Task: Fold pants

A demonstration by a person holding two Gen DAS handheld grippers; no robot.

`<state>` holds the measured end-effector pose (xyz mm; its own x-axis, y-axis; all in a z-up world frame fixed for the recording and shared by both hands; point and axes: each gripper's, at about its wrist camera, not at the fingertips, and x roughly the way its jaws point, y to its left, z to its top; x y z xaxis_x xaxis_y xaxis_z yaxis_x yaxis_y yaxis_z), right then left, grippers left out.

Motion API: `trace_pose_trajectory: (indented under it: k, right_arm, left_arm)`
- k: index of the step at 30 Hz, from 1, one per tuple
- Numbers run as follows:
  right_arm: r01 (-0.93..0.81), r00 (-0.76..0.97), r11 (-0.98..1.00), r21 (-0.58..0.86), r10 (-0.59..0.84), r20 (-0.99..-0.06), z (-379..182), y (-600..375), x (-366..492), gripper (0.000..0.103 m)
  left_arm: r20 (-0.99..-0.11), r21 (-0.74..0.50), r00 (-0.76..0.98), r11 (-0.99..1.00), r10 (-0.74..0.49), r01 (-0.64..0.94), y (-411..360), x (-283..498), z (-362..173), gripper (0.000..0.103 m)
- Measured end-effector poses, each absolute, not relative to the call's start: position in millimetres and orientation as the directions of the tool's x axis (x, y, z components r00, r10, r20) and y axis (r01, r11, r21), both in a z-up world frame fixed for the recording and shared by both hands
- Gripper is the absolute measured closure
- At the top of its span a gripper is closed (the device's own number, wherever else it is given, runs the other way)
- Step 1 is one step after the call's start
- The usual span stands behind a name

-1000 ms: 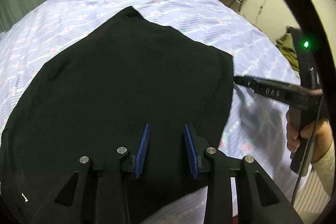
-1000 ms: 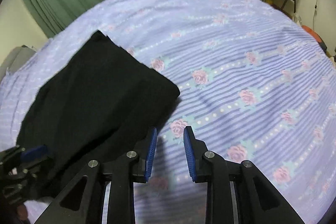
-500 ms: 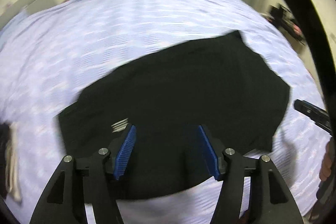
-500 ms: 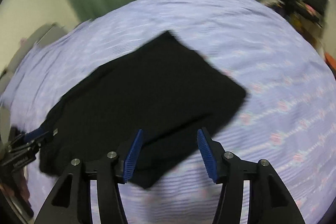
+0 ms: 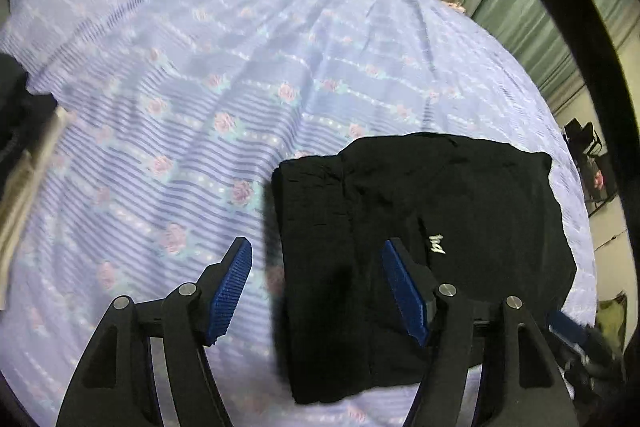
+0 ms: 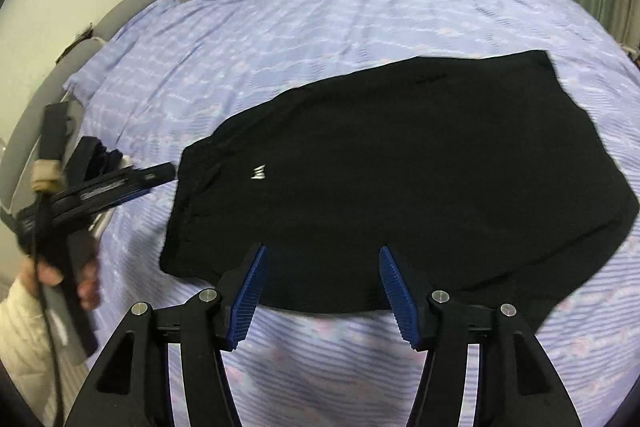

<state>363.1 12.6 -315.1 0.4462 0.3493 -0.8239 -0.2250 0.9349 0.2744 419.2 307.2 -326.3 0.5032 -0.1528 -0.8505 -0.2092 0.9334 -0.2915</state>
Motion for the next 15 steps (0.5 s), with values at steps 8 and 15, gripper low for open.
trace_pose_trajectory:
  k: [8, 15]
  right_arm:
    - [-0.236, 0.41, 0.941, 0.244, 0.324, -0.852, -316.9, 20.1, 344.0, 0.045]
    - [-0.201, 0.381, 0.954, 0.225, 0.287, -0.879, -331.8, 1.7, 319.7, 0.045]
  left_arm:
    - [-0.909, -0.235, 0.397, 0.945, -0.131, -0.227, 289.3, 424.0, -372.9, 0.047]
    - [-0.897, -0.039, 0.441, 0.985, 0.039, -0.167, 259.6, 441.8, -348.1, 0.078]
